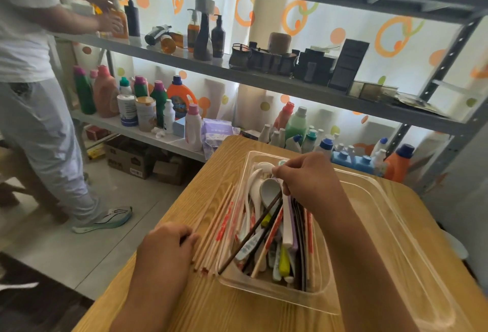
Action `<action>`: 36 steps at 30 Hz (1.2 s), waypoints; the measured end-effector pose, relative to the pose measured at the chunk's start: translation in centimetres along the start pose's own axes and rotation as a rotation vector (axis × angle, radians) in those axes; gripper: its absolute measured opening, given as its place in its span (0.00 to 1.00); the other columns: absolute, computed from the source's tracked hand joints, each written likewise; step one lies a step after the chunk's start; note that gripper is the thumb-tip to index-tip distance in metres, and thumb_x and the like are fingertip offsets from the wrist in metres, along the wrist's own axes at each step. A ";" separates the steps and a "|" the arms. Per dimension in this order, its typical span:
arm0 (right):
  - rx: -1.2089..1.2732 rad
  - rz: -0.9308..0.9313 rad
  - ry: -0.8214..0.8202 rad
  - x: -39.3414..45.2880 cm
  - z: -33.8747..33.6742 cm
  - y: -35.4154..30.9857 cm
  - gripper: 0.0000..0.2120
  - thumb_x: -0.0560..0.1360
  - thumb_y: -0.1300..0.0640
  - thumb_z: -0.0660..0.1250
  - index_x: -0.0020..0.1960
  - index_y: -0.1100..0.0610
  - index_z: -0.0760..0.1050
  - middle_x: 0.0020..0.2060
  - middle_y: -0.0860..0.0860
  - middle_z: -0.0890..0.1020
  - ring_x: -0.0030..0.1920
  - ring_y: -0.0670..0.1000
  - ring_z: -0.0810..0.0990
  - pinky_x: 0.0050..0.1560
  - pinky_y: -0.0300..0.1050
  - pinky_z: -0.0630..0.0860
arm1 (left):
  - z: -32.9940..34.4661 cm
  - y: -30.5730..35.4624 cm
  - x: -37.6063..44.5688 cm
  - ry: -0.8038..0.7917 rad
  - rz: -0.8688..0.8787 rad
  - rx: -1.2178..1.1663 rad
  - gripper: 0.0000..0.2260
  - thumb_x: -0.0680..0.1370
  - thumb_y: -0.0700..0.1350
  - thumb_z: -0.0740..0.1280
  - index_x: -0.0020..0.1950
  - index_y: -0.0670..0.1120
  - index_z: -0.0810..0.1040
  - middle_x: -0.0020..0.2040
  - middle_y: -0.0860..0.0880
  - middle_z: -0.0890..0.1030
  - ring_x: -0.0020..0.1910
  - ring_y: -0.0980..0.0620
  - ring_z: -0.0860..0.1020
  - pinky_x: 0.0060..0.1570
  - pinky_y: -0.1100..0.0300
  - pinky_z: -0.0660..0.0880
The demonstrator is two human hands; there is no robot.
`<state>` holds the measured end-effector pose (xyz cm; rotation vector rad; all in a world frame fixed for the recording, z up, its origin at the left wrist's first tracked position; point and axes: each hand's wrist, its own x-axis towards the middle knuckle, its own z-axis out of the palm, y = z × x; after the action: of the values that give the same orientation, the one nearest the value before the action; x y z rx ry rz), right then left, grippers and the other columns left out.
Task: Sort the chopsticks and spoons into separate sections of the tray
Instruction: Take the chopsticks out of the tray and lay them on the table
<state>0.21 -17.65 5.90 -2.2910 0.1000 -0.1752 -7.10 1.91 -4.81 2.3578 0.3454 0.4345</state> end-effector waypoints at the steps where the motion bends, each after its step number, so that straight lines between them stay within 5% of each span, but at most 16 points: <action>1: -0.028 0.014 -0.011 0.2 0.1 0.3 0.09 0.76 0.52 0.71 0.42 0.55 0.85 0.30 0.50 0.82 0.34 0.47 0.80 0.38 0.42 0.77 | 0.1 -0.1 0.1 -0.010 -0.009 0.024 0.05 0.77 0.47 0.69 0.45 0.50 0.85 0.38 0.55 0.77 0.37 0.57 0.72 0.35 0.63 0.64; 13: -0.156 0.098 -0.046 1.0 0.1 1.3 0.09 0.75 0.53 0.71 0.42 0.58 0.84 0.33 0.52 0.84 0.38 0.50 0.82 0.46 0.49 0.82 | 0.1 -0.2 0.1 -0.090 0.005 0.120 0.06 0.77 0.49 0.68 0.50 0.53 0.84 0.44 0.56 0.78 0.41 0.59 0.73 0.40 0.64 0.66; 19: -0.265 0.120 -0.108 0.9 1.0 1.6 0.09 0.70 0.51 0.74 0.43 0.57 0.80 0.38 0.53 0.82 0.38 0.50 0.83 0.41 0.47 0.82 | 0.3 -0.1 0.0 -0.161 0.061 0.126 0.07 0.78 0.53 0.66 0.52 0.56 0.83 0.45 0.58 0.76 0.43 0.60 0.73 0.43 0.63 0.72; 24: -0.313 0.125 -0.111 0.5 1.0 1.3 0.12 0.69 0.52 0.76 0.40 0.53 0.73 0.38 0.51 0.79 0.40 0.49 0.81 0.43 0.47 0.82 | 0.5 0.0 -0.1 -0.131 0.093 0.116 0.08 0.78 0.55 0.65 0.53 0.55 0.81 0.44 0.58 0.74 0.42 0.61 0.72 0.39 0.64 0.68; 29: -0.334 0.145 -0.132 0.0 1.7 1.1 0.15 0.68 0.50 0.75 0.51 0.55 0.78 0.40 0.51 0.81 0.42 0.51 0.81 0.47 0.51 0.82 | 0.4 0.3 -0.1 -0.074 0.104 0.066 0.08 0.79 0.54 0.65 0.54 0.55 0.81 0.43 0.60 0.75 0.39 0.62 0.73 0.33 0.71 0.63; 36: -0.364 0.168 -0.115 -0.1 2.0 0.7 0.12 0.72 0.52 0.73 0.51 0.54 0.75 0.42 0.52 0.80 0.46 0.52 0.81 0.51 0.52 0.81 | 0.0 0.8 -0.2 -0.062 0.120 -0.001 0.07 0.78 0.51 0.66 0.54 0.56 0.81 0.42 0.62 0.75 0.38 0.64 0.73 0.34 0.72 0.64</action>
<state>0.38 -16.66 4.02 -2.6333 0.2833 0.0679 -7.14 1.28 -4.34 2.3931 0.1746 0.4162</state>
